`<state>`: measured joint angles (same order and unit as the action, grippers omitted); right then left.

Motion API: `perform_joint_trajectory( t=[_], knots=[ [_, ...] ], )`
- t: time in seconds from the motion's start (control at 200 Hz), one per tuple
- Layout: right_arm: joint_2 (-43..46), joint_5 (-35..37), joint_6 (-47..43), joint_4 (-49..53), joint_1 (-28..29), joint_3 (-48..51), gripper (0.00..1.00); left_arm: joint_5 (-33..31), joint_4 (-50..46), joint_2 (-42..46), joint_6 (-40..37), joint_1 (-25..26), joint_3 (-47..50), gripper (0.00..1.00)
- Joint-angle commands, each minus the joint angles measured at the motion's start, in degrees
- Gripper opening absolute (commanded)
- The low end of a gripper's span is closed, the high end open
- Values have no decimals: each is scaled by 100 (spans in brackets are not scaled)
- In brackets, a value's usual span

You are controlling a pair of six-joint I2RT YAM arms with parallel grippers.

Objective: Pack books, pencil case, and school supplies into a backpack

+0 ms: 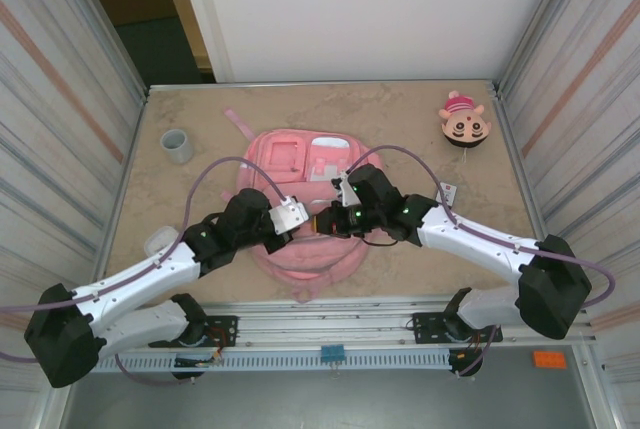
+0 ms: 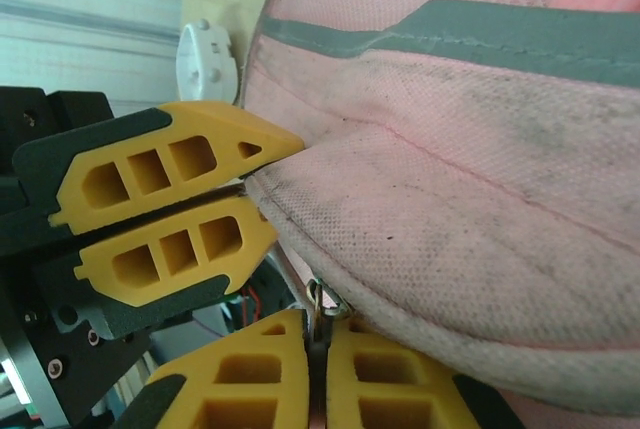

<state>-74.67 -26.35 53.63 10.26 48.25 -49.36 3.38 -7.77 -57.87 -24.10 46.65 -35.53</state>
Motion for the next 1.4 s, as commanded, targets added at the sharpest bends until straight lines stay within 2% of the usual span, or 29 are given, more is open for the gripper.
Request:
perform_joint_trajectory(
  t=[0.0, 0.1, 0.14, 0.406, 0.676, 0.792, 0.827, 0.887, 0.927, 1.002, 1.112, 1.233, 1.398],
  knots=[
    [115, -445, 304, -467, -189, 140, 24, 166, 784, 124, -8, 76, -199, 2],
    [272, -568, 542, -703, -503, 396, 44, 167, 704, 195, -157, 72, -114, 2],
    [325, -612, 644, -793, -607, 469, 47, 201, 689, 230, -210, 72, -92, 2],
    [448, -561, 891, -1074, -1075, 628, 47, 513, 793, 373, -429, 63, 98, 3],
    [480, -235, 1614, -1953, -1283, 1031, 47, 905, 753, 408, -663, 46, 169, 3],
    [446, -156, 1769, -2088, -1274, 1096, 42, 1042, 711, 436, -724, 46, 193, 4],
    [445, -109, 1814, -2130, -1276, 1134, 34, 1025, 726, 449, -707, 46, 204, 4],
    [471, 0, 1892, -2294, -1269, 1257, 10, 955, 717, 458, -579, 41, 212, 8],
    [520, 168, 1976, -2396, -1237, 1353, 0, 899, 634, 471, -341, 45, 169, 13],
    [587, 359, 2027, -2498, -1187, 1448, 0, 795, 400, 523, 295, 45, 59, 24],
    [621, 456, 2007, -2511, -1100, 1439, 0, 704, 147, 838, 1757, 44, -16, 37],
    [656, 569, 1935, -2442, -974, 1366, 0, 431, -271, 1270, 3350, 41, 2, 45],
    [610, 544, 1971, -1928, -760, 957, 0, 461, -573, 1700, 4637, 118, 310, 49]
  ],
)
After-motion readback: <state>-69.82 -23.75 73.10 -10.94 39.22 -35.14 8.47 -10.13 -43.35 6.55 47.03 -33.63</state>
